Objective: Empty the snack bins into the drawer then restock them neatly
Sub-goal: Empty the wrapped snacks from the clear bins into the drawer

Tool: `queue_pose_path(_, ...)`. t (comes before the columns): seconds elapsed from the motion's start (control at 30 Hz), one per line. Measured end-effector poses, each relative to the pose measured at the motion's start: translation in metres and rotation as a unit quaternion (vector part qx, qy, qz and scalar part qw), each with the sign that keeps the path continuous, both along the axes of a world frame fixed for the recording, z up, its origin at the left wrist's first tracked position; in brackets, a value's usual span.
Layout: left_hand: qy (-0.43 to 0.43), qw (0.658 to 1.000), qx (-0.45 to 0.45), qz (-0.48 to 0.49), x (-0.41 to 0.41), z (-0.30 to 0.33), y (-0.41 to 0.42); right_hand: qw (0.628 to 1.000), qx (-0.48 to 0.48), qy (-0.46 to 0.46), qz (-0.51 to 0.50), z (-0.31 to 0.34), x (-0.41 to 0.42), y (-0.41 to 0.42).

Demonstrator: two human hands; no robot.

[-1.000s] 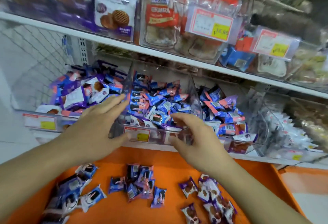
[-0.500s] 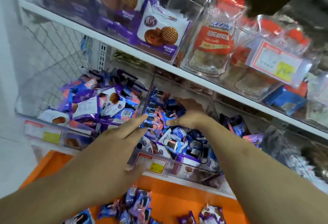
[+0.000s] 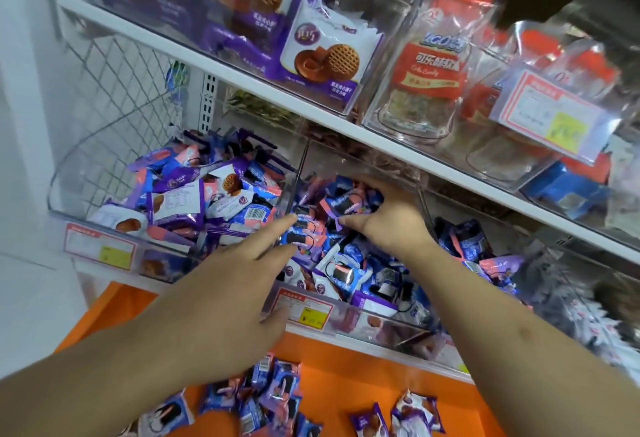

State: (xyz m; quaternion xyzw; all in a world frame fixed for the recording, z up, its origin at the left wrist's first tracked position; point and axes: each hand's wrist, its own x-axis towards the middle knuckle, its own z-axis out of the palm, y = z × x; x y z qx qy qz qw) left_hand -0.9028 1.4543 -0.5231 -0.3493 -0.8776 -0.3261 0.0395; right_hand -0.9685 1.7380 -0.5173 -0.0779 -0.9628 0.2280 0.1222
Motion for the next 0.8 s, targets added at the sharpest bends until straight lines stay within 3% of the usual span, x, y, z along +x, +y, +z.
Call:
queue_pose_path(0.13, -0.03, 0.999, -0.012, 0.01, -0.001, -0.002, 0.002, 0.994, -0.103, 0.023, 0.019, 0.027, 0.05, -0.024)
queue_pose_path(0.23, -0.102, 0.991, 0.08, 0.013, 0.003, 0.007, 0.003, 0.98, -0.189, 0.027, 0.056, 0.045, 0.105, -0.049)
queue_pose_path(0.33, -0.251, 0.95, 0.181, -0.048, 0.018, 0.02, 0.006, 0.966, -0.24, 0.013, 0.098, 0.049, 0.154, -0.071)
queue_pose_path(0.53, -0.373, 0.897, 0.231, -0.064, 0.05, 0.012, 0.007, 0.944, -0.322, -0.031, 0.059, 0.027, 0.216, -0.075)
queue_pose_path(0.7, -0.501, 0.813, 0.29, -0.064, 0.064, -0.001, -0.001, 0.852, -0.522, -0.042, -0.015, -0.008, 0.248, -0.058)
queue_pose_path(0.8, -0.507, 0.823, 0.256, -0.035, 0.06, -0.013, -0.011, 0.808, -0.584, -0.071, -0.038, -0.021, 0.256, -0.051)
